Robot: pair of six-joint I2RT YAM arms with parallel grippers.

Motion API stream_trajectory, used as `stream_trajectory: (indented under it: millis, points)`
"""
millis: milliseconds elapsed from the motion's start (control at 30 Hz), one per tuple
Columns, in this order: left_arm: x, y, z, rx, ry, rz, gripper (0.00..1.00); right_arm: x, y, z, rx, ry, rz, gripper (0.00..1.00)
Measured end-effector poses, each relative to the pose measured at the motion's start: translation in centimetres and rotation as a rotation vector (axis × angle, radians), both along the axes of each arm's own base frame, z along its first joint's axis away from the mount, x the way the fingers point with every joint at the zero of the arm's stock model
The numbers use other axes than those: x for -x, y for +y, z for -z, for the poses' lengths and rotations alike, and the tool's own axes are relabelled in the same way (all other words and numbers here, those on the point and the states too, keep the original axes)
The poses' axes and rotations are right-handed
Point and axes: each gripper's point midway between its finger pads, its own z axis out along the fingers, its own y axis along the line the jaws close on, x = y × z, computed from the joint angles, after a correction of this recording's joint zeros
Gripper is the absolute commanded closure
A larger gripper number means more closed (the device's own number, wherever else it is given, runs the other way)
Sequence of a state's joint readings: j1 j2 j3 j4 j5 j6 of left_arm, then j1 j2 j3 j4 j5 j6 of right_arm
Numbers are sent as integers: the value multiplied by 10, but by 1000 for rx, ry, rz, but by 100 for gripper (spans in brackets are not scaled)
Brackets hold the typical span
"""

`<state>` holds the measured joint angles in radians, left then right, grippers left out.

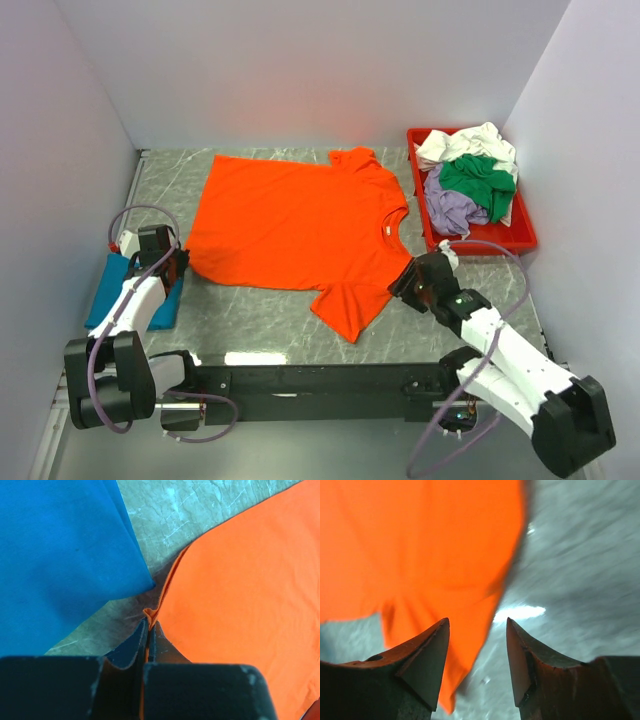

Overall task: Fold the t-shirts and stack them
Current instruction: Flatten the tshirt out, then fold the tshirt

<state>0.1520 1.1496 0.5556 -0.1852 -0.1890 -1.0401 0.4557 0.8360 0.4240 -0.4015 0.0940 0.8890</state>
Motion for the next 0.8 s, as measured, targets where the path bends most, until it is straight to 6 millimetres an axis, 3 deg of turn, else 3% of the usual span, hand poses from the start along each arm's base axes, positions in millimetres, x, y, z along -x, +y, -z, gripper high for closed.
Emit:
stream_trajectory:
  millis: [167,467,667,767,800]
  points:
    - [0,0,0,1,0,1,99,-12,-17,19,19,64,30,46]
    - [0,-1,-2,2,-4,8,99,-21,-7,27,-18,66,-9,49]
    - [0,-1,-2,2,-5,8,99,-23,-5,35,-20,78,-18,69]
    - [1,-1,-2,2,-3,8,99,-24,-5,36,-17,77,-21,85]
    - [1,-1,-2,2,-2,8,99,-25,-5,36,-16,76,-21,95]
